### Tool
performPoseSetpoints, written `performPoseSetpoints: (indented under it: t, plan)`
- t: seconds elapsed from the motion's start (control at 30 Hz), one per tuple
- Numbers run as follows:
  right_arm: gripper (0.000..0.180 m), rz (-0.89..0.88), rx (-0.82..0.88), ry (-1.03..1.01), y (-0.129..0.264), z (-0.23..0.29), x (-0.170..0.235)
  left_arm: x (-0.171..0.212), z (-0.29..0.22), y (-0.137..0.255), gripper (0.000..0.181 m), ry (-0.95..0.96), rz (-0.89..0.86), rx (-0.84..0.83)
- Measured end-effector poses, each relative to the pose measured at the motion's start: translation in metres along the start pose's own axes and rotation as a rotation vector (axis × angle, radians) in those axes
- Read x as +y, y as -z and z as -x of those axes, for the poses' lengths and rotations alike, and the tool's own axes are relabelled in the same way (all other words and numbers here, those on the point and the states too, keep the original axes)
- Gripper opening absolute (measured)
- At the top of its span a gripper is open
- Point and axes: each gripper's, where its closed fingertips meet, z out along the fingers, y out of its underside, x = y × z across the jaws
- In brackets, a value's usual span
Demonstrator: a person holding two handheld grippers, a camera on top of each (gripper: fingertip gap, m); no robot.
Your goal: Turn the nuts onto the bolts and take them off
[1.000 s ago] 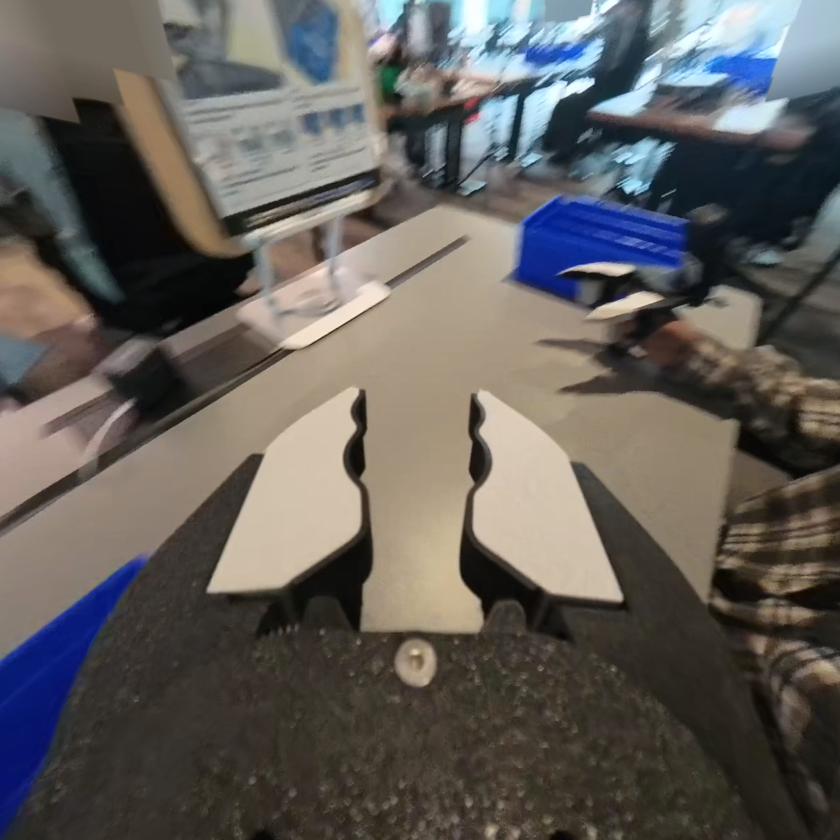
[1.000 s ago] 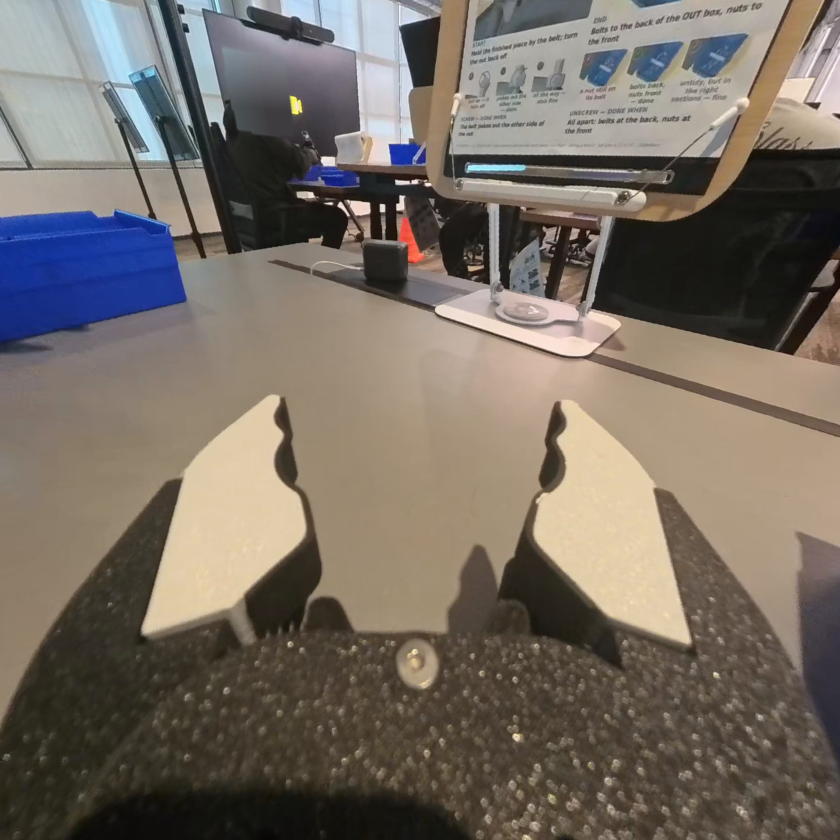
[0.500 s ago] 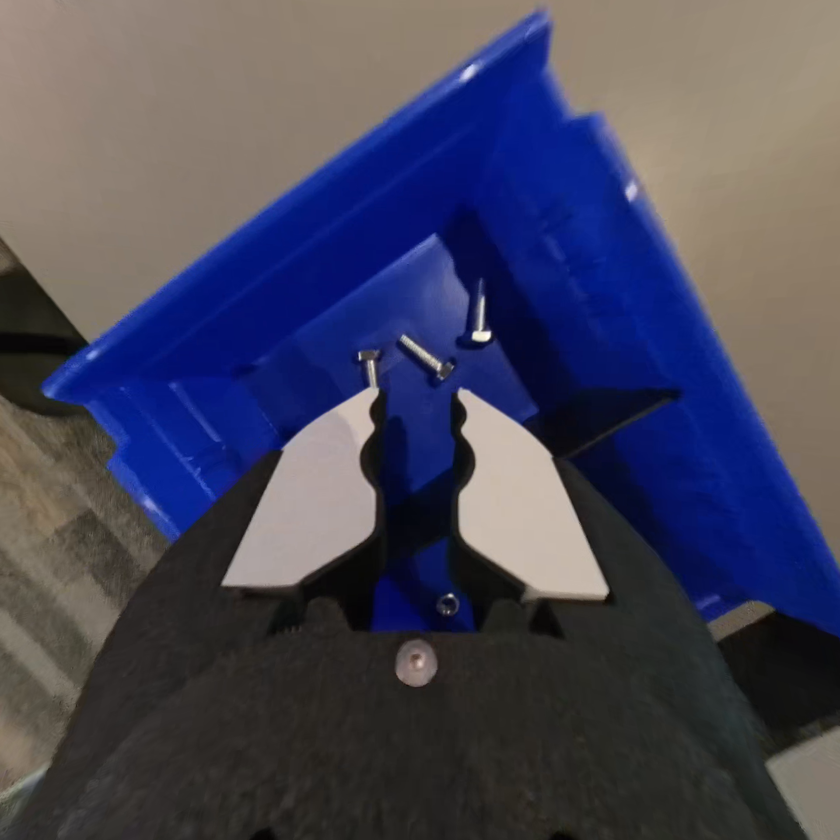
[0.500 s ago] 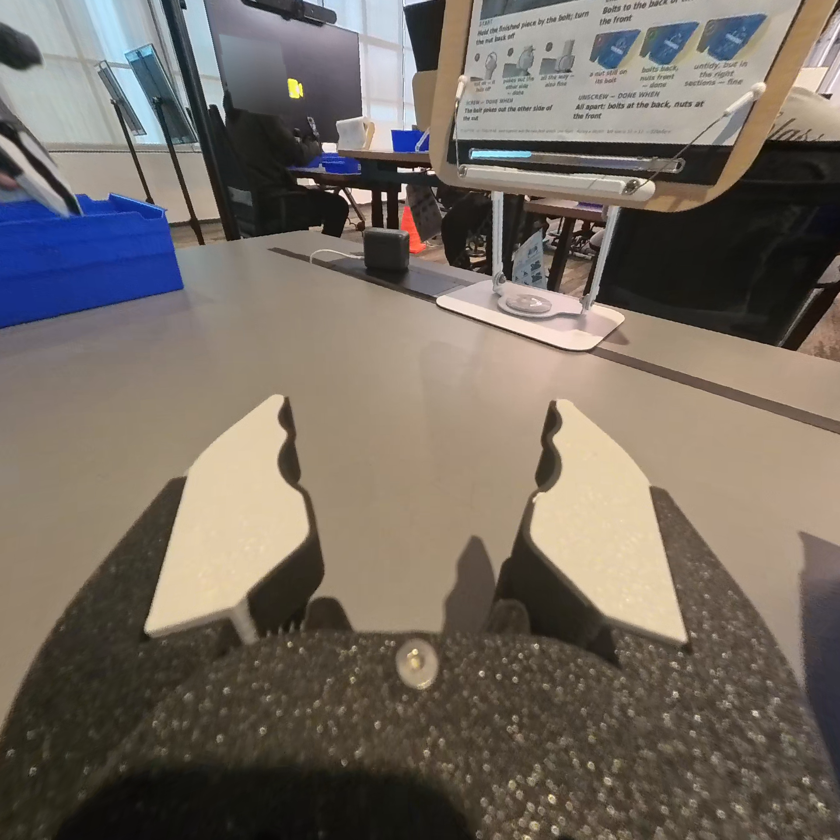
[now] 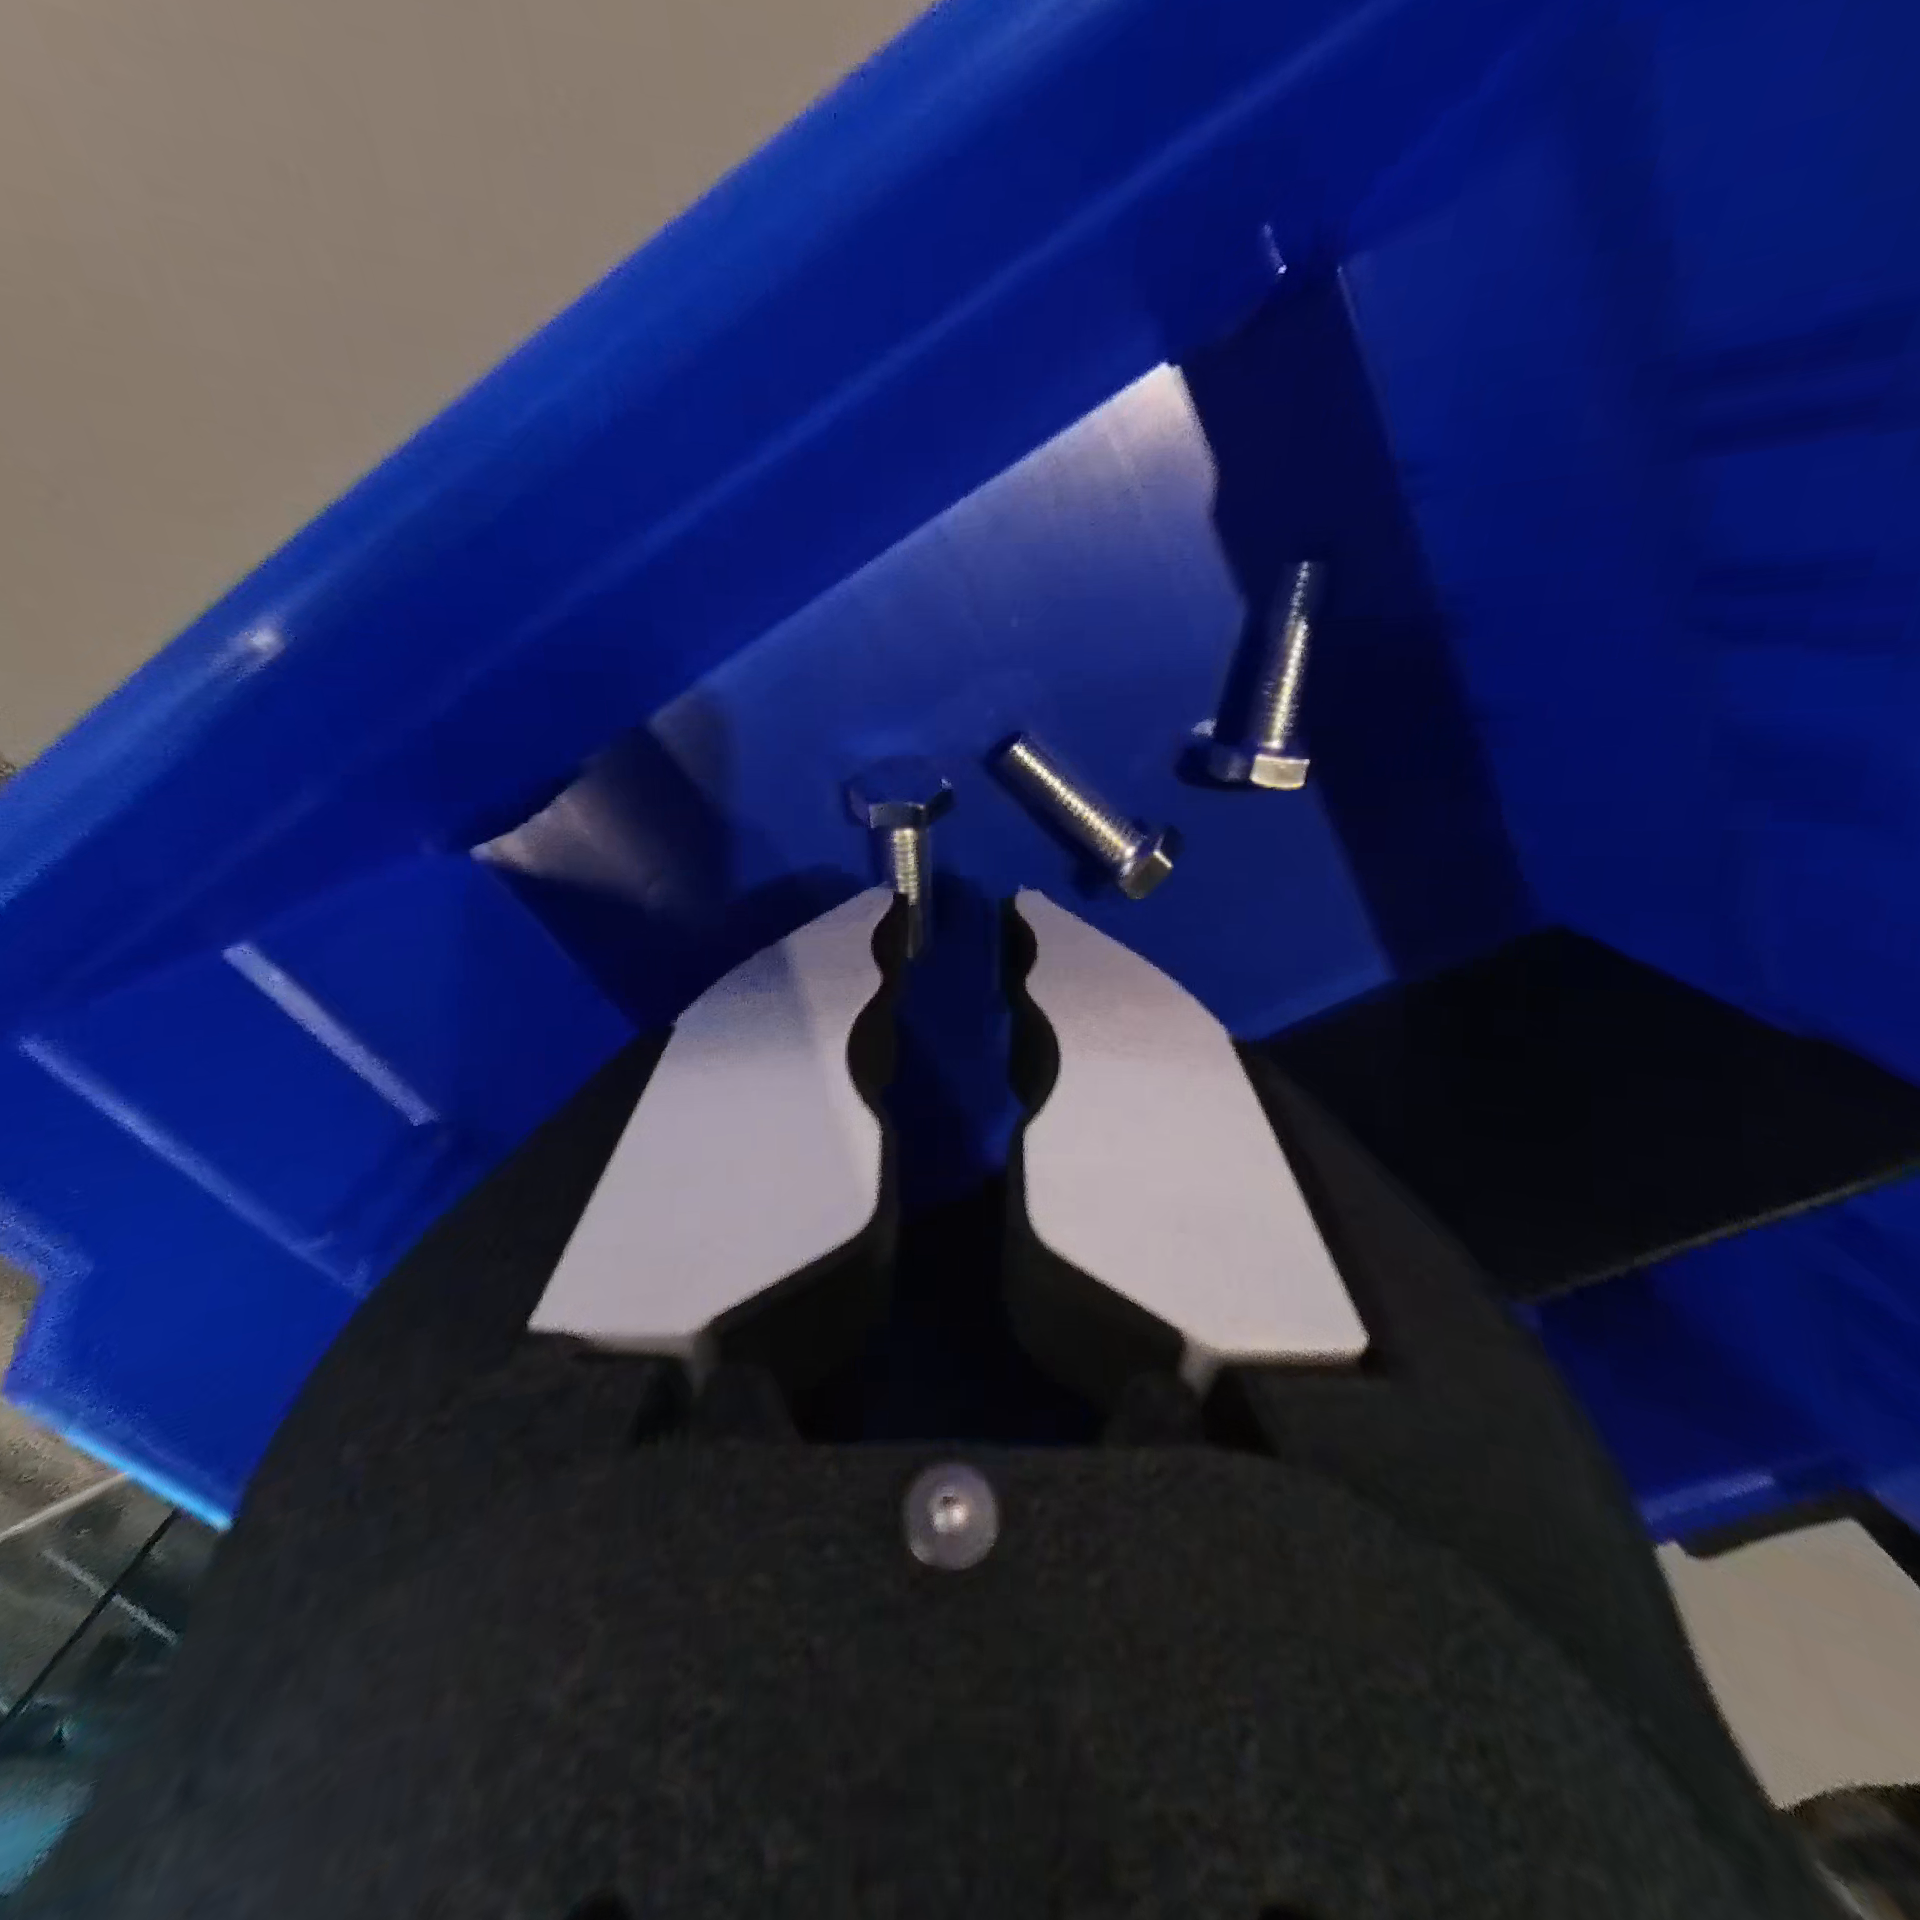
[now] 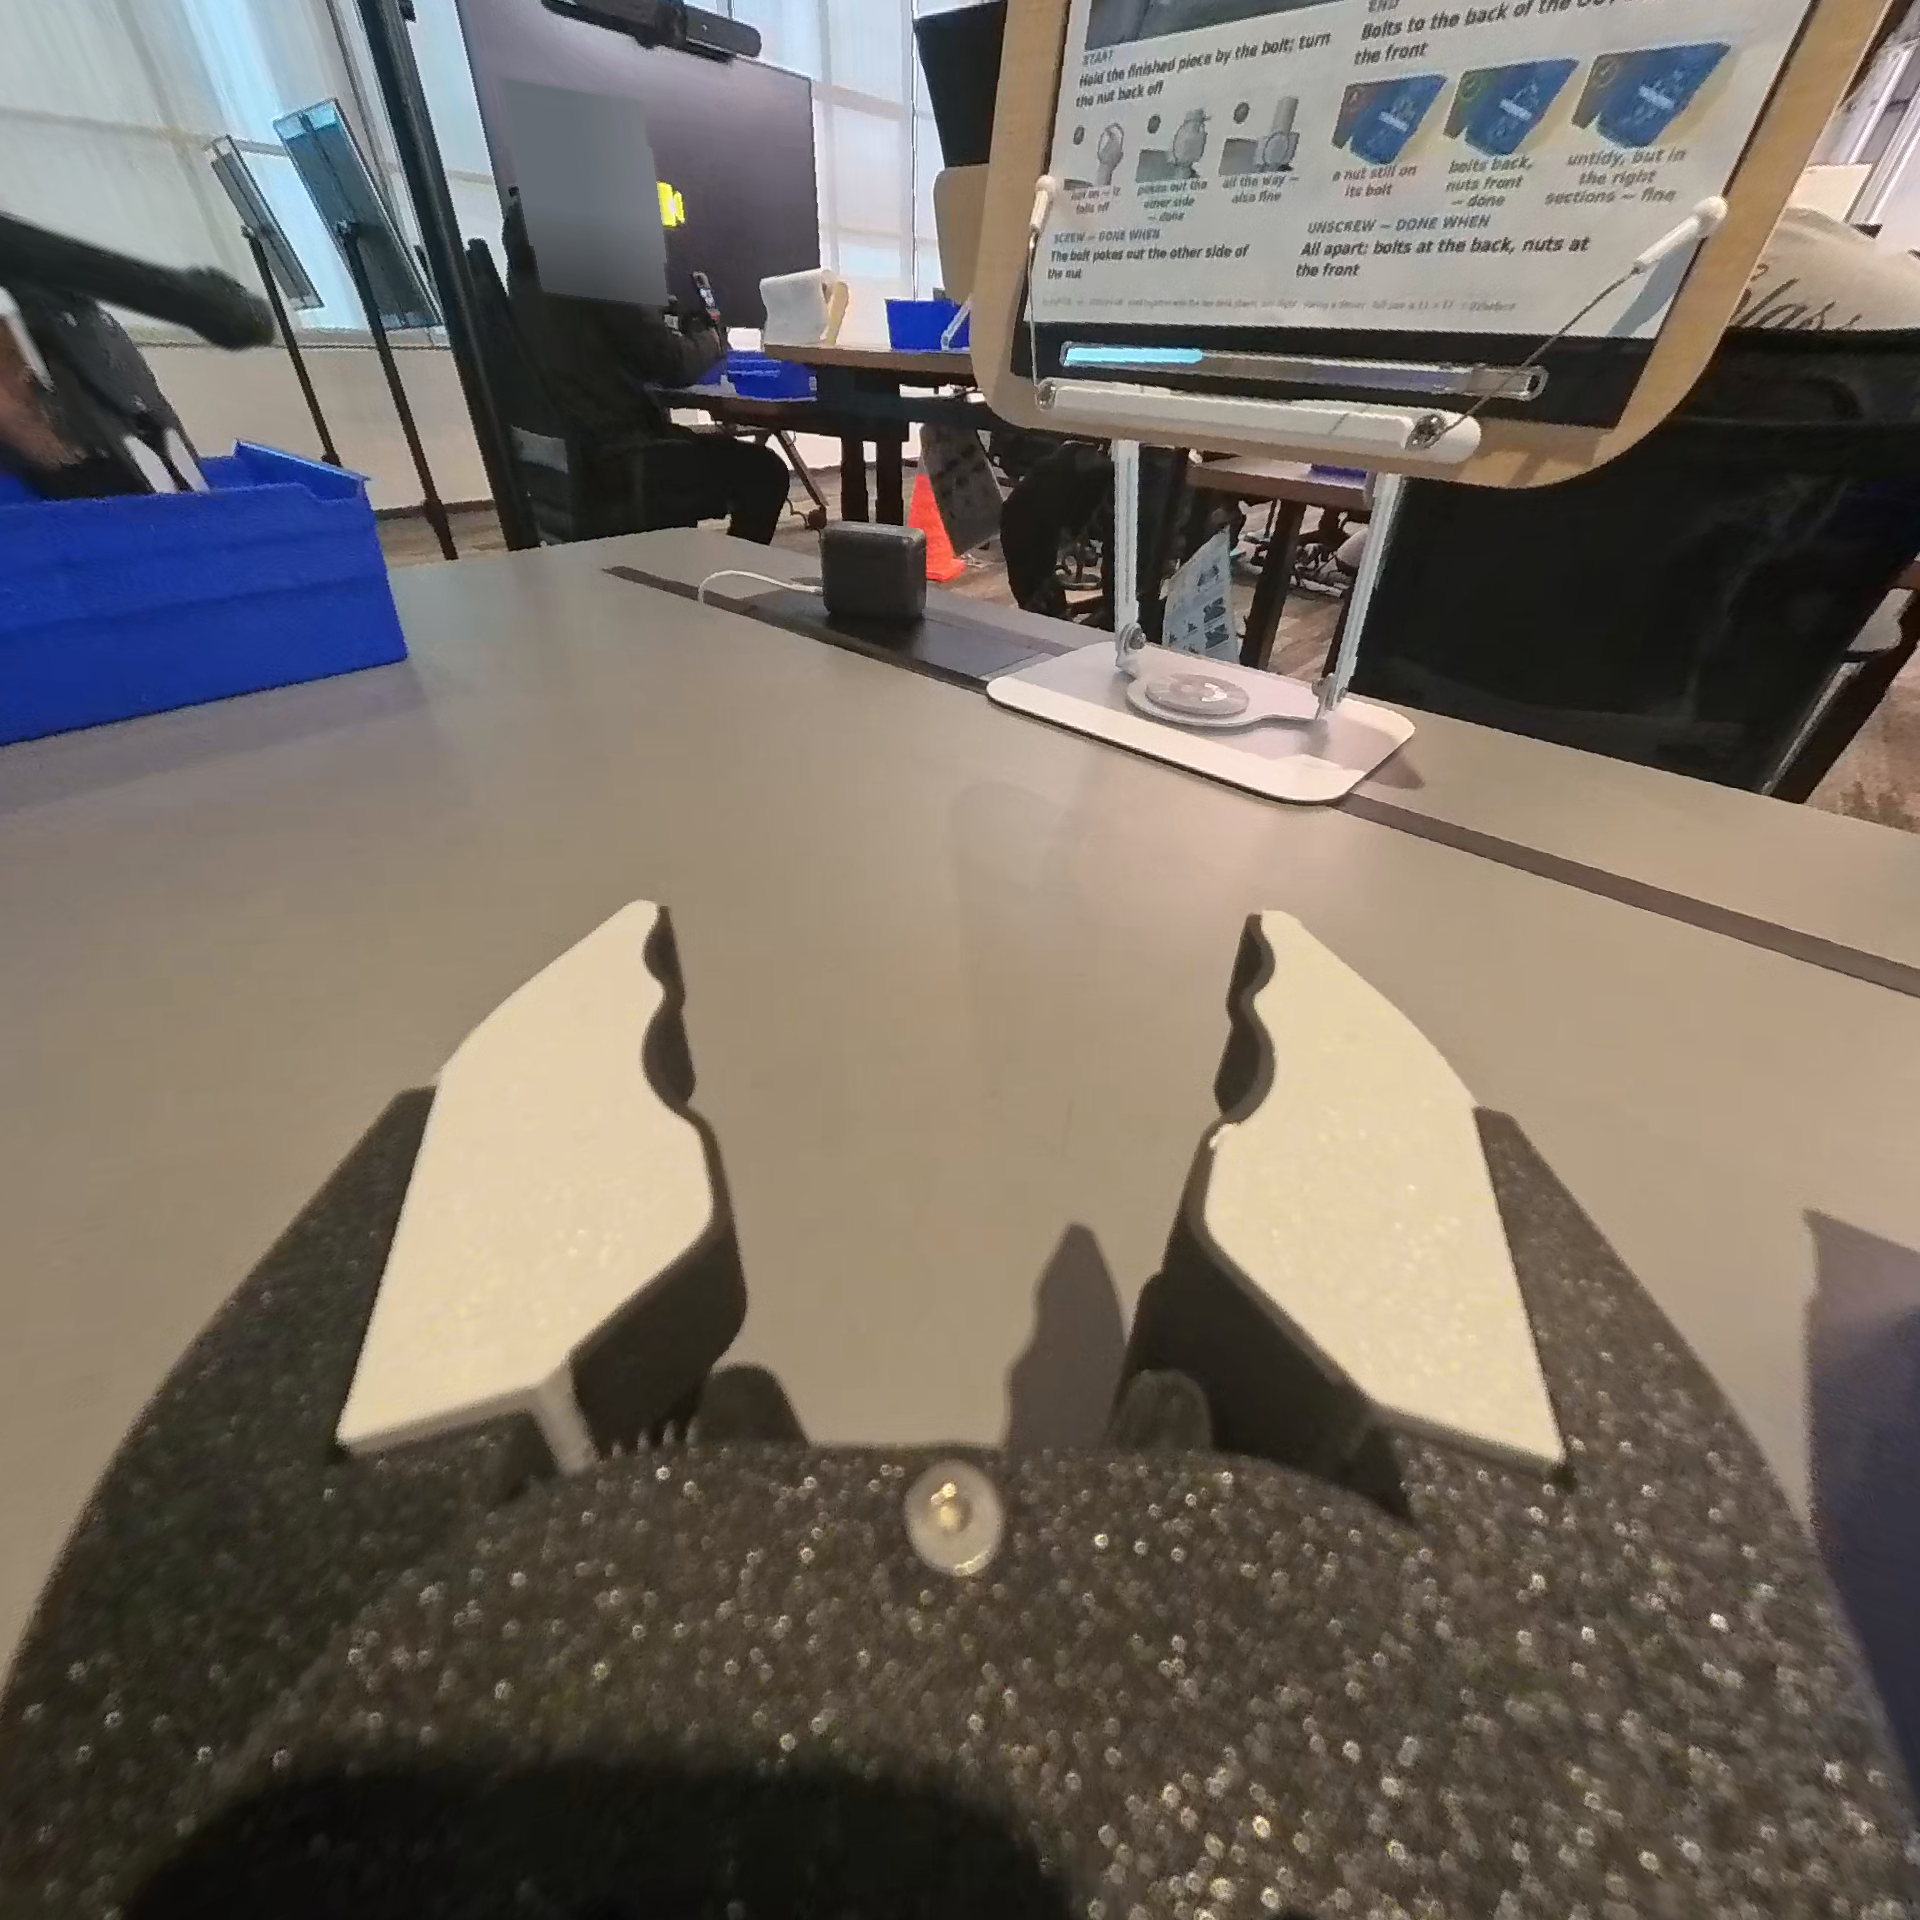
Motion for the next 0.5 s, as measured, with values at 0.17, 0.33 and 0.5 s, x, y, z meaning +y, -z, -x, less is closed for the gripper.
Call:
performPoseSetpoints:
  t: [0.17,0.33,0.5]
  plan:
    - [0.099,-0.001,0.003,0.005,0.001,0.0,0.0,0.005,0.002,-0.01,0.013,-0.005,0.061,-0.016]
    - [0.098,-0.002,0.004,0.007,0.001,0.0,0.0,0.005,0.008,-0.012,0.01,-0.001,0.081,-0.048]
    - [0.098,-0.007,0.011,0.006,0.002,-0.002,-0.001,0.006,0.01,-0.013,0.014,-0.011,0.094,-0.072]
